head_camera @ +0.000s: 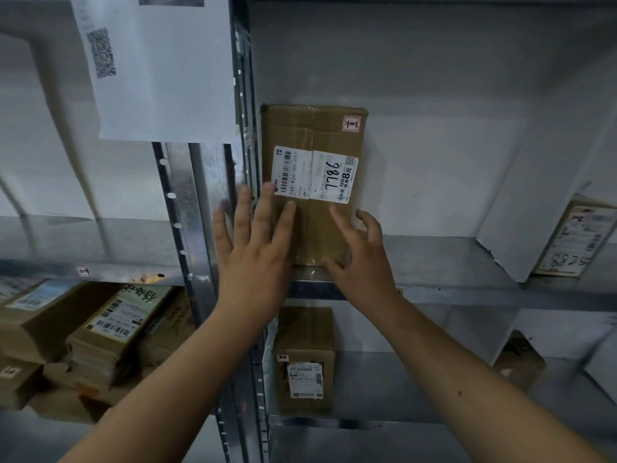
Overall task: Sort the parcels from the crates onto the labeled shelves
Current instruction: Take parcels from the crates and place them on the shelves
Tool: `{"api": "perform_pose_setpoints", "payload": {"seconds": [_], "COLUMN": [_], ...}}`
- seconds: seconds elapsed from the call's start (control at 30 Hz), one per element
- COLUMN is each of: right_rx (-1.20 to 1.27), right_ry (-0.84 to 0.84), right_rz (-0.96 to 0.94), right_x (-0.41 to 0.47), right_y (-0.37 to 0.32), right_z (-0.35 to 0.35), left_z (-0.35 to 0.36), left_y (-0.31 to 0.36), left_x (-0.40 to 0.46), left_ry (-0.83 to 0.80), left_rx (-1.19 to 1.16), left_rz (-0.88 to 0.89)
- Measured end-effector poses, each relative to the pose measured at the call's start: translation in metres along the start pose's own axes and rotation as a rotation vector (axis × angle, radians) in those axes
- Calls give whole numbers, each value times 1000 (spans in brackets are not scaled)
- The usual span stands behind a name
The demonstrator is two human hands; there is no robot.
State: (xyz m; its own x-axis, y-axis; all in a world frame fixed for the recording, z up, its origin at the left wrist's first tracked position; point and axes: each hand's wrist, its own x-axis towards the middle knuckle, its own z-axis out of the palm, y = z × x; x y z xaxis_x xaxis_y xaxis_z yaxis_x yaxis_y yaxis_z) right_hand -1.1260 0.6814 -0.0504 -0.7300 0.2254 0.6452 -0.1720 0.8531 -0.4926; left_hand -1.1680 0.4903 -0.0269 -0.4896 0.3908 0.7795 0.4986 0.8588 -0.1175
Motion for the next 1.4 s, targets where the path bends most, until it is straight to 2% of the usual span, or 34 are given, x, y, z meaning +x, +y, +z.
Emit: {"api": "perform_pose_setpoints", "payload": {"seconds": [0.2,0.4,0.6,0.73,1.0,1.23,1.4], "right_rx": [-110,-259,-234,-328,-448,-545,-667], "right_ry": [180,159,117,128,213,280,340], "right_rz": [-37,-25,156,264,669,947,1078], "right_x": [-22,-59,-119,-159,-293,-402,-457], "right_y": [32,63,87,111,181,182,176], "right_z": [-33,-87,-163,-234,-370,-454,-506], "left_z": [4,7,-4,-19,-51,-78,-106], "left_y": [36,92,192,282,448,569,640], "left_x": [-9,-10,-19,-27,-68,-116,-135], "left_ry": [-62,-109,-142,-188,-353,-562,-591], "left_rx": [-158,-340,-516,-651,-758,-897,-942], "left_rz": [73,110,192,262,475,733,879]}}
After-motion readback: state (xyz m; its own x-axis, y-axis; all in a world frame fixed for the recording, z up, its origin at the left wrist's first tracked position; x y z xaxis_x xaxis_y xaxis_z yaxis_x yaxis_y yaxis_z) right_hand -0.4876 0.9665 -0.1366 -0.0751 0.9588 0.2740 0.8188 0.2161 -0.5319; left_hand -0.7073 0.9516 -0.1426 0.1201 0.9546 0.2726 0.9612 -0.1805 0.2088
